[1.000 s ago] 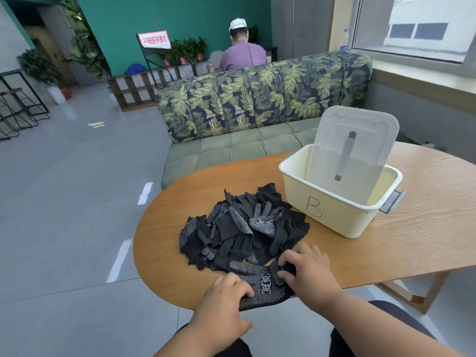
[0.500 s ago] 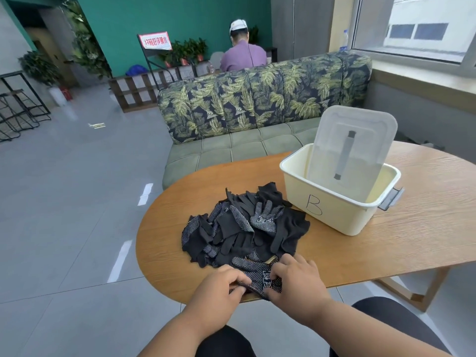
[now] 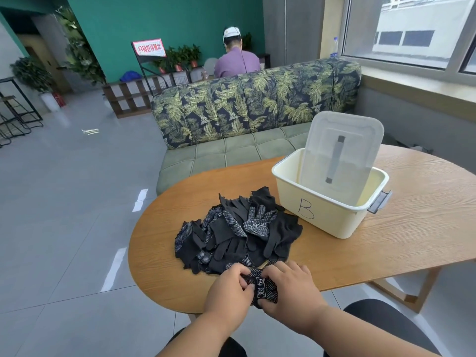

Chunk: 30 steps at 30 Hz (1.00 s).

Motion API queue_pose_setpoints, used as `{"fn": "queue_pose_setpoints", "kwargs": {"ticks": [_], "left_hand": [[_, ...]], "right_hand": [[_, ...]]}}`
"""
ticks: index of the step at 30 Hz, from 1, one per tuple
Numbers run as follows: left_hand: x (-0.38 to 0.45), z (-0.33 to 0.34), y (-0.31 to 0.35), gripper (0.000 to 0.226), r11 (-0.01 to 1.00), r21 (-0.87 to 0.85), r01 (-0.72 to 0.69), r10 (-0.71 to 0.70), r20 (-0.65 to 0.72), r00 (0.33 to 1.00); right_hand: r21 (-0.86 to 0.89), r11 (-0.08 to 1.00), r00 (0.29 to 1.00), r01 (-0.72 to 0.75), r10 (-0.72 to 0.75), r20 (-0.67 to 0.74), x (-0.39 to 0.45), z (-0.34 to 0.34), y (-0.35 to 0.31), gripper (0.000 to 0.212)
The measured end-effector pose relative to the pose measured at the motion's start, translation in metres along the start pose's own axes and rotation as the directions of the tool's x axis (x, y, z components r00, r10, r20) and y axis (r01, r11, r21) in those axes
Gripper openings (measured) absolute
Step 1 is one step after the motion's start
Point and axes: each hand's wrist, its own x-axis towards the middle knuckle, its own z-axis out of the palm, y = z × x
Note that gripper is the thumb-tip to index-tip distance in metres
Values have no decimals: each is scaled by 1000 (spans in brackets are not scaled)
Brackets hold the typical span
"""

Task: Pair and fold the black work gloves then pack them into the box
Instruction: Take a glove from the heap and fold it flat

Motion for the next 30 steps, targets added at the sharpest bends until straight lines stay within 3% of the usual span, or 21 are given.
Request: {"fn": "queue_pose_setpoints", "kwargs": {"ticks": [3,6,9,14,17,20,22,25,27,30], "left_hand": [[-2,2,2,24,998,38,-40,44,-107,993],[-1,8,0,13,956,213,-202,234,-137,962],[3,16,-5,28,843,413,-343,380,-8,925],[-7,27,1,44,732,569,-374,468,-22,883],[-18,37,2,60,724,573,-384,497,-46,867],[-23,44,1,71,726,586,-359,479,-57,876],[-25,46,0,65,752,571,-328,451,-84,888],[-28,48,-1,49,822,487,-295,409,-145,901],[-28,46,0,33,868,399,-295,393,-192,899],[-26,41,1,21,913,271,-305,372,-243,896]], "right_hand": [[89,996,992,-7,18,-122,2,4,6,34],[216,974,989,-74,99,-107,8,-3,12,23],[178,970,984,-168,177,-35,10,-8,15,35],[44,939,938,-342,339,69,14,-22,20,68],[92,908,904,-409,389,177,18,-33,21,44],[252,851,871,-462,380,312,17,-36,20,26],[433,757,862,-490,346,370,14,-38,18,18],[717,477,861,-508,251,442,10,-45,14,15],[805,307,862,-508,187,472,8,-51,8,17],[832,195,854,-519,171,492,7,-62,1,19]]}}
